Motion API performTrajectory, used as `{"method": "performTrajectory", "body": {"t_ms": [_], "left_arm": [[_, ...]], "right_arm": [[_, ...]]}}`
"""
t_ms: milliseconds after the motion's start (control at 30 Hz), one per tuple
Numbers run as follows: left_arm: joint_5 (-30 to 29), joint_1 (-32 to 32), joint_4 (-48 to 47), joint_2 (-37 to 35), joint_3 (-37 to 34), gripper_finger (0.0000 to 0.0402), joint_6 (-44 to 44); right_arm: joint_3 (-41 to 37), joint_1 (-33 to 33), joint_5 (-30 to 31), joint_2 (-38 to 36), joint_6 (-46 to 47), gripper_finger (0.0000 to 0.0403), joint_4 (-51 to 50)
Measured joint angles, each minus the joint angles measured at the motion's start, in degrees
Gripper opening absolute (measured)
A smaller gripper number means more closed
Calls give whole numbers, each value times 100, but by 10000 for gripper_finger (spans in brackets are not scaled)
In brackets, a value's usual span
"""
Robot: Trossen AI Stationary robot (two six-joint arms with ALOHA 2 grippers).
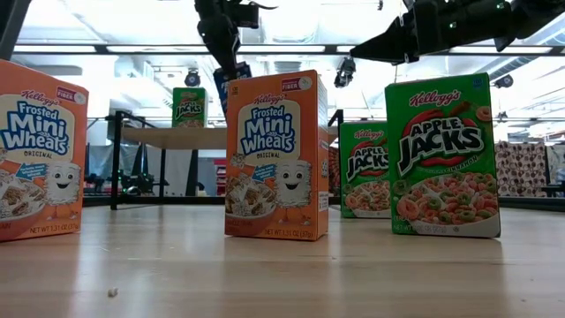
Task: Stack cereal on shelf
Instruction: Put the bottom blue cereal box on the shelf aligned with the other blue cereal box
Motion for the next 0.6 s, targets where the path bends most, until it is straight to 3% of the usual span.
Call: {"method": "performTrajectory", "body": {"t_ms": [400,600], "left_arm": [[-289,2,159,0,0,213,5],[-296,2,202,0,0,236,124]], "right_arm": [[0,2,0,0,0,13,-2],[0,2,0,0,0,13,-6]]}}
